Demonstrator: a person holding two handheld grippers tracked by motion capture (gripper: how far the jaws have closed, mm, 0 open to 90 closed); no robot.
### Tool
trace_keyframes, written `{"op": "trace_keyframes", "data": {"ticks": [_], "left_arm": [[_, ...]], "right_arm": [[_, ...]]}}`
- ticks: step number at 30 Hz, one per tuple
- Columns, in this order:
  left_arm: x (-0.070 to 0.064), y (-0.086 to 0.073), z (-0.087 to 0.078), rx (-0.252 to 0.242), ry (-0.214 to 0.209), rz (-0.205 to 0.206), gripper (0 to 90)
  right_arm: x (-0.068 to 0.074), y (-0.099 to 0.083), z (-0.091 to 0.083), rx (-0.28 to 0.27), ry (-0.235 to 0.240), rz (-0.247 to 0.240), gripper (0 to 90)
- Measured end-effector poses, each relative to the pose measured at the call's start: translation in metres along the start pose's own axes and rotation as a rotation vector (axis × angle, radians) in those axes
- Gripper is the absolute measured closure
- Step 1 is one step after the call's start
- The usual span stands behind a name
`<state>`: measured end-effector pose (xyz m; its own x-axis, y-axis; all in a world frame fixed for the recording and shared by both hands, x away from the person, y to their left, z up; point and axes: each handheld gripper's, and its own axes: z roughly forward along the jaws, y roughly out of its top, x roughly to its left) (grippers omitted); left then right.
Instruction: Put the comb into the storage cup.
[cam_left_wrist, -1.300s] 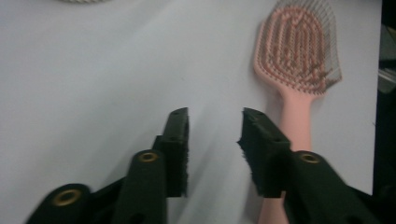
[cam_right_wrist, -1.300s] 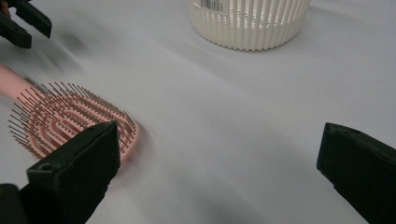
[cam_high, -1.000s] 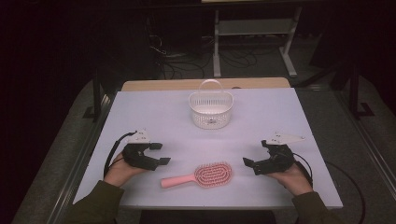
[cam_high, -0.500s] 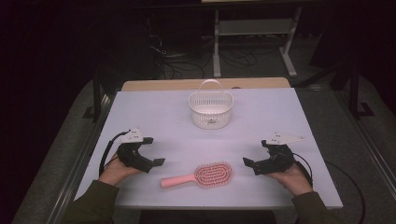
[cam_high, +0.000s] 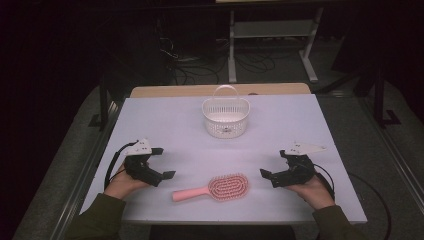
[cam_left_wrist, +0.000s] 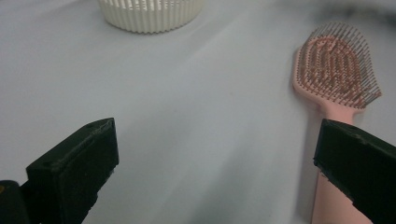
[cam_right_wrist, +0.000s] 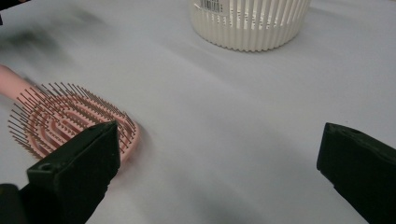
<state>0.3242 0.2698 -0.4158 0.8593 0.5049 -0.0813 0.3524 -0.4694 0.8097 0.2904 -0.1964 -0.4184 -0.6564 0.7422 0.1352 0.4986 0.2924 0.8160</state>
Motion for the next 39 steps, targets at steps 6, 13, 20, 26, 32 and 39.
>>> {"op": "trace_keyframes", "data": {"ticks": [6, 13, 20, 26, 32, 39], "left_arm": [[-0.002, 0.002, 0.001, 0.020, -0.004, 0.006, 0.0], [-0.003, 0.005, 0.001, 0.014, -0.013, 0.005, 0.0], [-0.006, 0.012, 0.000, 0.000, -0.019, 0.011, 0.0], [-0.010, 0.016, 0.002, -0.007, -0.047, 0.016, 0.0], [-0.015, 0.022, 0.004, -0.023, -0.063, 0.022, 0.0], [-0.020, 0.028, 0.006, -0.030, -0.068, 0.039, 0.0]], "right_arm": [[0.000, 0.000, 0.000, 0.001, 0.001, -0.001, 0.0], [0.000, 0.000, 0.000, 0.002, 0.001, -0.003, 0.0], [0.000, 0.000, 0.001, 0.003, 0.001, -0.003, 0.0], [0.000, 0.000, 0.001, 0.003, 0.001, -0.003, 0.0], [0.000, 0.000, 0.001, 0.003, 0.000, -0.003, 0.0], [0.000, 0.000, 0.001, 0.002, -0.001, -0.002, 0.0]]}}
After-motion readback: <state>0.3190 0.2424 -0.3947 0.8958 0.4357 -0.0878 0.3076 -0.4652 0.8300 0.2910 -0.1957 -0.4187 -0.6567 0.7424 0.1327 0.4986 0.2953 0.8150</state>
